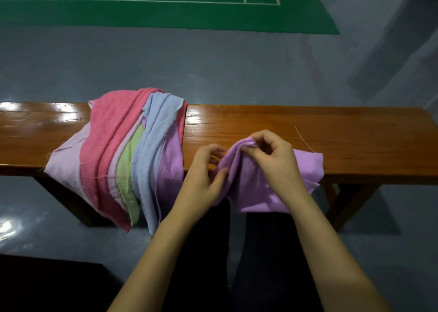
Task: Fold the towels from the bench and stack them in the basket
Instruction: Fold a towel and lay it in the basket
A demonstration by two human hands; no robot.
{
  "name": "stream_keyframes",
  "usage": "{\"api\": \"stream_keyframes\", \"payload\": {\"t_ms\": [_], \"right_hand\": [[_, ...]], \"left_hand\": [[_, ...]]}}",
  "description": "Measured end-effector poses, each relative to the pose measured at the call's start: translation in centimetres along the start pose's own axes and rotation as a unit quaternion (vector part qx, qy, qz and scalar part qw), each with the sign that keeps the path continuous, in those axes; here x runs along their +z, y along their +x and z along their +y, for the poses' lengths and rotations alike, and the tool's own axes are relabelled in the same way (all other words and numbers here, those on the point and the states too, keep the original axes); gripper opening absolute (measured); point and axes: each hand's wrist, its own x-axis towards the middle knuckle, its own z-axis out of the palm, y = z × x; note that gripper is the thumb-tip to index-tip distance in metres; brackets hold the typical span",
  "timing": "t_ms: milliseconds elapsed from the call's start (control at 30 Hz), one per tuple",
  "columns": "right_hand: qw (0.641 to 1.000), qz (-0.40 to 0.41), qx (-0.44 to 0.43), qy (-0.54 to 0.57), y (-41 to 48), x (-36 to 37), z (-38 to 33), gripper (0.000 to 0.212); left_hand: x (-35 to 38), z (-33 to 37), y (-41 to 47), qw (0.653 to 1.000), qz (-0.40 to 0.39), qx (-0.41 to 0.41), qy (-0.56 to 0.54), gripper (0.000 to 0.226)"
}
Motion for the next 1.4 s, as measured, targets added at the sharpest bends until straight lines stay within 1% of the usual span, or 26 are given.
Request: {"api": "stream_keyframes", "payload": {"t_ms": [133,200,233,333,367,433,533,633,700,767,833,933,1000,1067,1133,1167,1200,1267,1333,1400], "right_hand": [[0.999,0.037,-0.010,-0.007,0.5,-1.6,-0.4,0.020],[0.998,0.052,-0.009,-0.023,0.8,-2.2,-0.2,0.020],[0.998,0.056,-0.006,-0.031,0.8,-2.3,-0.2,0.020],[0.997,0.070,-0.005,-0.040,0.6,-2.5,0.0,0.018],[0.996,0.076,-0.005,-0.041,0.5,-2.6,-0.1,0.017],[0.995,0.089,-0.007,-0.043,0.3,-2.9,-0.3,0.017],[0.994,0.098,-0.007,-0.051,0.1,-3.4,-0.8,0.016],[0.991,0.122,-0.013,-0.051,-0.1,-3.8,-1.6,0.014],[0.988,0.145,-0.019,-0.045,-0.1,-4.3,-2.6,0.013],[0.983,0.176,-0.032,-0.033,0.1,-5.2,-3.9,0.012],[0.978,0.201,-0.048,-0.021,0.4,-6.3,-5.5,0.006],[0.973,0.220,-0.072,-0.018,0.4,-7.7,-7.7,0.005],[0.969,0.230,-0.089,-0.025,0.3,-8.2,-8.7,0.006],[0.957,0.258,-0.119,-0.064,0.1,-8.3,-9.4,0.010],[0.952,0.264,-0.138,-0.067,-0.1,-8.2,-9.7,0.015],[0.959,0.248,-0.130,-0.039,-0.3,-8.0,-9.8,0.015],[0.968,0.224,-0.115,-0.001,-0.6,-7.7,-10.1,0.014],[0.977,0.188,-0.091,0.052,-1.3,-7.0,-10.5,0.013],[0.979,0.169,-0.084,0.072,-1.6,-6.4,-11.0,0.012],[0.980,0.162,-0.078,0.090,-1.4,-6.0,-11.4,0.010]], "left_hand": [[-0.7,-2.1,-2.0,0.997,-0.058,-0.028,0.045,0.056],[-1.3,-2.5,-2.5,0.993,-0.067,-0.048,0.090,0.057],[-1.6,-2.6,-2.6,0.990,-0.068,-0.037,0.114,0.055],[-2.8,-2.2,-2.4,0.974,-0.092,0.060,0.196,0.041],[-3.2,-2.2,-2.2,0.967,-0.103,0.077,0.222,0.032],[-3.9,-2.1,-2.1,0.959,-0.109,0.080,0.250,0.023],[-4.8,-1.3,-2.1,0.961,-0.083,0.079,0.250,0.023],[-5.4,0.0,-1.0,0.959,-0.068,0.102,0.257,0.040],[-5.6,1.4,0.3,0.960,-0.048,0.129,0.243,0.044],[-5.8,3.5,1.5,0.960,-0.007,0.163,0.227,0.040],[-6.1,5.8,2.8,0.956,0.035,0.189,0.220,0.035],[-6.7,8.7,4.5,0.950,0.075,0.212,0.217,0.026],[-7.1,10.3,5.3,0.960,0.073,0.194,0.190,0.016],[-7.5,11.6,5.8,0.965,0.040,0.168,0.198,0.023],[-8.0,12.4,5.8,0.964,-0.005,0.150,0.220,0.021],[-8.3,12.8,5.6,0.968,-0.018,0.144,0.205,0.019],[-8.6,13.0,5.4,0.977,-0.022,0.134,0.167,0.018],[-8.8,13.3,5.0,0.994,-0.003,0.105,0.044,0.020],[-8.8,13.3,4.9,0.993,0.030,0.078,-0.083,0.015],[-8.4,12.8,5.1,0.984,0.045,0.041,-0.165,0.003]]}}
